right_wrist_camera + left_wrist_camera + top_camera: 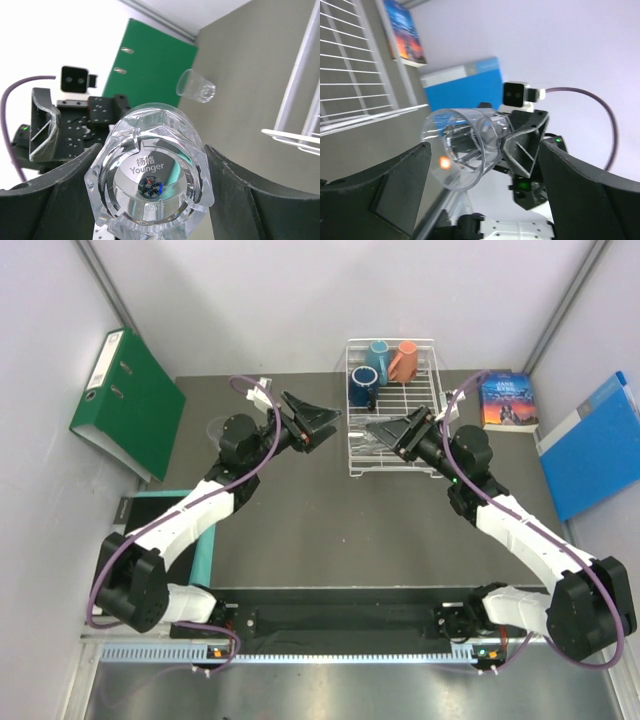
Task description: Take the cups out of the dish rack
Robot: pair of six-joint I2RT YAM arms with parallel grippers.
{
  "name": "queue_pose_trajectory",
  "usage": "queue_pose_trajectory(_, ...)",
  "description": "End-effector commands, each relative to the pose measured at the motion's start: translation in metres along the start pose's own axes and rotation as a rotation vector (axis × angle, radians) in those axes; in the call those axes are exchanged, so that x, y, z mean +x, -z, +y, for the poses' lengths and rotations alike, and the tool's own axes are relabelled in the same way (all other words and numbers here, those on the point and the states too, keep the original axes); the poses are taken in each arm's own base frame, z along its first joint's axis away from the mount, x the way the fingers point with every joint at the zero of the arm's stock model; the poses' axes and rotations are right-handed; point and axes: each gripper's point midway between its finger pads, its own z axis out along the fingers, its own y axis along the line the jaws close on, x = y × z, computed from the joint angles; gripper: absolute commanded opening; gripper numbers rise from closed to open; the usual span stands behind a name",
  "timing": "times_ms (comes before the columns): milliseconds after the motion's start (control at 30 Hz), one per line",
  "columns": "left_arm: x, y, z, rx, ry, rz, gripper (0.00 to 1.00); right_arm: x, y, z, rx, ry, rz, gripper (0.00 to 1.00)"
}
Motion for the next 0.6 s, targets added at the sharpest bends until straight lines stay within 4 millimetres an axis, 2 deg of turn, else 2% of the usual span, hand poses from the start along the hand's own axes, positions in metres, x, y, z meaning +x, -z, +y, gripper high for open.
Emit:
queue_pose_trajectory(0, 0.015, 0.002, -0.044, 0.182, 0.013, 0.056, 0.92, -0.016, 0.006, 0.05, -0.184, 0.025, -0.038, 0.0)
queue_pose_trajectory(300, 0.035, -0.011, -0.051, 0.221, 0.031, 0.106, 0.85, 0.001, 0.005, 0.059, -0.273, -0.011, 0.025, 0.0)
queue_pose_trajectory(567, 0.043, -0.014, -0.051, 0.266, 0.053, 0.141, 0.61, 0.009, 0.006, 0.069, -0.348, -0.042, 0.059, 0.0)
